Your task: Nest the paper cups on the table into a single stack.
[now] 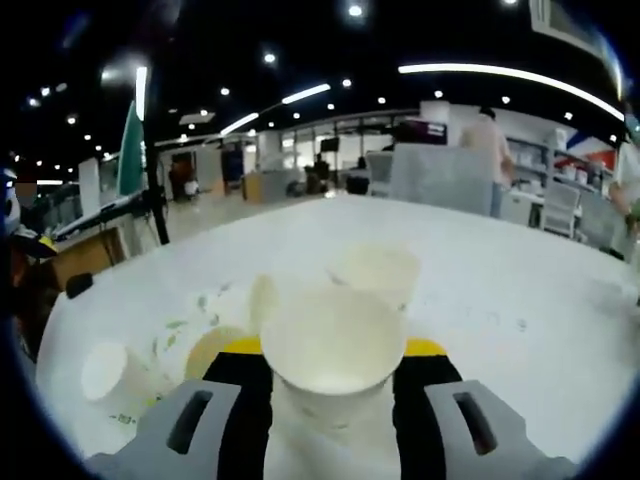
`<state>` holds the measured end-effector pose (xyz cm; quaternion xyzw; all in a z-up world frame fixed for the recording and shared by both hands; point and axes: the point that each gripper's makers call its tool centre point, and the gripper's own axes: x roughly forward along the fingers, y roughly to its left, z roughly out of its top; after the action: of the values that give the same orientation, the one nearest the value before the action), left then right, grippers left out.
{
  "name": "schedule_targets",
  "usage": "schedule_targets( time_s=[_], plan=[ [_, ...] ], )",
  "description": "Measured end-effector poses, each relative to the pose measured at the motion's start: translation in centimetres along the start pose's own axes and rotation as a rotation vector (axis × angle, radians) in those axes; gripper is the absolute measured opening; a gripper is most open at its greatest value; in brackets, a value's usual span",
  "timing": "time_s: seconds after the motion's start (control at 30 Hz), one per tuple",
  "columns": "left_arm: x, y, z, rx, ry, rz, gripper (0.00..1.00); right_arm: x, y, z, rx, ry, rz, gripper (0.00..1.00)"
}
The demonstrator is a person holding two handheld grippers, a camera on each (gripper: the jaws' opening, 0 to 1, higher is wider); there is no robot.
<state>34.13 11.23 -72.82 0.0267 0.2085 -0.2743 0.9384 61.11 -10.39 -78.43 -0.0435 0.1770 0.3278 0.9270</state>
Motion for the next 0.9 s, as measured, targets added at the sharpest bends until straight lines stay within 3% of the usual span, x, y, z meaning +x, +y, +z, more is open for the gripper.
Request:
schedule_targets(
  time_s=[0.47, 0.9],
  plan=[
    [0.3, -0.8, 0.4, 0.014, 0.000, -0.017, 0.98, -1.9, -0.3, 1.7, 0.015, -0.022, 0.005, 0.42],
    [0.0, -0.7, 1.0, 0.010, -0.021, -0.015, 0.98, -3.3, -0.2, 5.1, 0.009, -0.049, 0.015, 0.41]
  ],
)
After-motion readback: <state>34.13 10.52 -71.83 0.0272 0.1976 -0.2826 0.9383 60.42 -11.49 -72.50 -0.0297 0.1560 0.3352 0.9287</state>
